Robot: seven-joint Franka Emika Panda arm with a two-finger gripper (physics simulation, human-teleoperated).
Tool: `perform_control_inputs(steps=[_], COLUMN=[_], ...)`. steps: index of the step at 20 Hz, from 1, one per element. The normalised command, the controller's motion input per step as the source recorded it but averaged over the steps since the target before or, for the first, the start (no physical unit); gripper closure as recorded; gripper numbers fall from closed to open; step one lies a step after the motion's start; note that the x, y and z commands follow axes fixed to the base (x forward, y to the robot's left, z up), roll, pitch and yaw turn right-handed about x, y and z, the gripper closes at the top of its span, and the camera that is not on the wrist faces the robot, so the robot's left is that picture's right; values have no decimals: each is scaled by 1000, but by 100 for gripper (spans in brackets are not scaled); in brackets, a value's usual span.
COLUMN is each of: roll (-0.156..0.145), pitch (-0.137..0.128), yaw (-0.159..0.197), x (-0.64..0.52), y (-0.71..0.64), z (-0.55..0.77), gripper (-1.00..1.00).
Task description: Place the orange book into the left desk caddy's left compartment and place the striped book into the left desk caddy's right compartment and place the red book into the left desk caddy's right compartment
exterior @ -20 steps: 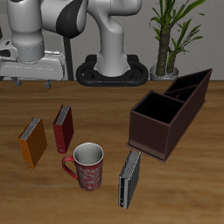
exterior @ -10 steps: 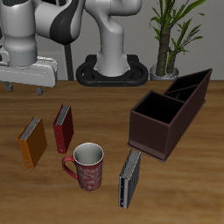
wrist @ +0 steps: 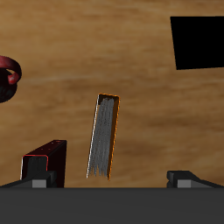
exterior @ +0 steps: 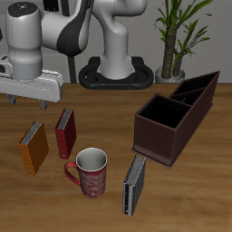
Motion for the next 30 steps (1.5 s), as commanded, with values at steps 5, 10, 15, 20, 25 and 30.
perform_control_inputs(steps=[5,10,15,20,25,30], roll=[10,12,-16,1,6,-16], pitch=[-37,-25,27,3,1,34], yaw=[-63,-71,-20,0,-5,-11], x=[189,129,109,11,8,39], y=[40,-31,-128,-52,15,-90], z=[-129,-273,-326,-264,-180,-278], gripper=[-100,-100,-100,-100,-100,-100])
